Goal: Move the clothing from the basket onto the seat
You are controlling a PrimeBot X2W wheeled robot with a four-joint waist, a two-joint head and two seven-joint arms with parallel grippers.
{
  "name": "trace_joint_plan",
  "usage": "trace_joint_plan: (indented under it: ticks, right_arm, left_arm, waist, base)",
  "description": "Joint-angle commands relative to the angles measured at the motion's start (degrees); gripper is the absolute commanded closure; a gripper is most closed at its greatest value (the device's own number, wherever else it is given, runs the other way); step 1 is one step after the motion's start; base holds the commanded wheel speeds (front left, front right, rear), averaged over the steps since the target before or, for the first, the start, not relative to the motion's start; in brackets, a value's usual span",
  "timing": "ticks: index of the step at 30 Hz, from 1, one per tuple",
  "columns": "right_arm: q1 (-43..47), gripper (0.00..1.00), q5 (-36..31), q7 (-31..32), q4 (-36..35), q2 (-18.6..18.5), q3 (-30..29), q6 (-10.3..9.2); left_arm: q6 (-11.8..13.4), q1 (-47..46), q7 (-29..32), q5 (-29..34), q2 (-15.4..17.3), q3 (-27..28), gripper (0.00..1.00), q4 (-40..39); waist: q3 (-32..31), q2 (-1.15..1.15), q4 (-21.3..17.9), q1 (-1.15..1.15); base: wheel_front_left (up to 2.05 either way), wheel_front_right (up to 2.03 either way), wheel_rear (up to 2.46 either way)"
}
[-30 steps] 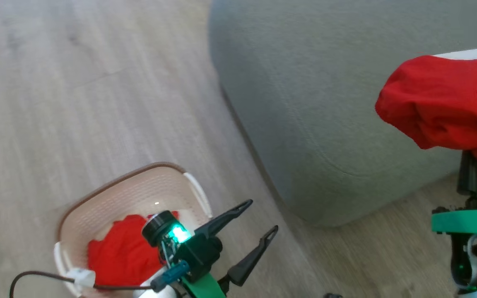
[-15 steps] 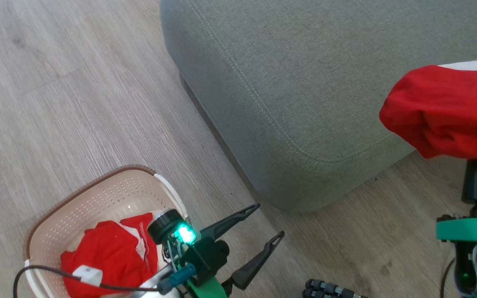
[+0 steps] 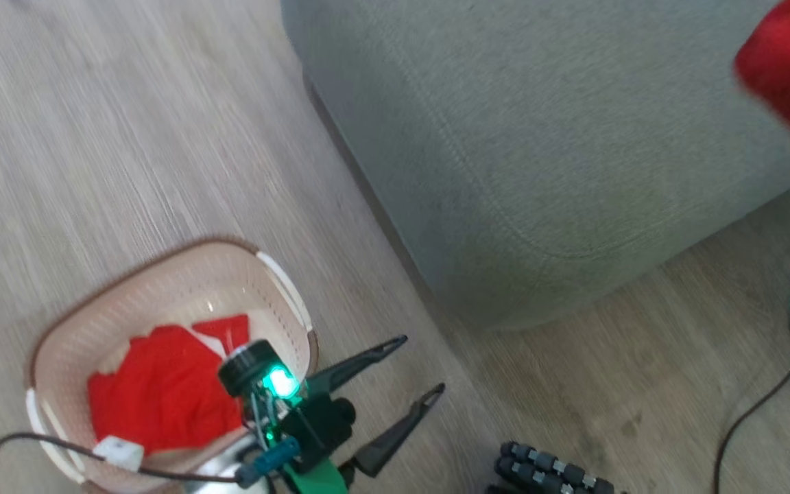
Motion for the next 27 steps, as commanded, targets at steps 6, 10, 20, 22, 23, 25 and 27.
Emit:
trace_joint_plan:
  ticks: [6,10,20,22,23,25,27]
  right_arm:
    - [-11.72,1.00,-0.89,-0.37,-0.63,-0.78,-1.61,-0.01]
    - [-18.25,1.00,-1.52,-0.37,2.74,-1.40,-2.68,-0.01]
    - [-31.02,1.00,-2.77,-0.37,15.58,-5.76,-6.29,-0.01]
    - [-33.10,1.00,-3.69,-0.37,19.22,-6.67,-7.20,-0.01]
    - [-34.15,1.00,-4.07,-0.37,21.20,-7.07,-7.77,-0.01]
    - [-36.02,1.00,-5.14,-0.37,25.33,-7.95,-8.90,-0.01]
    - [-37.87,1.00,-5.87,-0.37,29.72,-8.65,-9.76,-0.01]
  left_arm:
    - [-0.04,-4.86,-0.28,0.02,6.25,-0.12,0.00,-4.47]
    - [-0.04,-6.10,-0.28,-0.38,9.40,0.79,0.00,-5.75]
    - [-0.04,-6.03,-0.28,-0.37,14.14,4.16,0.00,-8.24]
    - [-0.04,-6.22,-0.28,-0.12,14.59,4.10,0.00,-8.64]
    - [-0.04,-6.27,-0.28,-0.12,14.68,4.19,0.00,-8.76]
    - [-0.04,-6.40,-0.28,-0.09,14.78,4.17,0.00,-9.07]
    - [-0.04,-6.52,-0.28,-0.09,14.87,4.15,0.00,-9.38]
  waist:
    - [10.37,0.00,2.19,0.00]
    - [14.75,0.00,3.04,0.00]
    - [21.15,0.00,5.62,0.00]
    - [22.08,0.00,6.38,0.00]
    - [22.45,0.00,6.67,0.00]
    - [23.08,0.00,7.27,0.00]
    - [23.68,0.00,7.78,0.00]
  base:
    - [0.00,0.00,0.00]
    - [0.00,0.00,0.00]
    - [0.00,0.00,0.00]
    - [0.00,0.00,0.00]
    - [0.00,0.00,0.00]
    - [0.00,0.00,0.00]
    - [0.00,0.00,0.00]
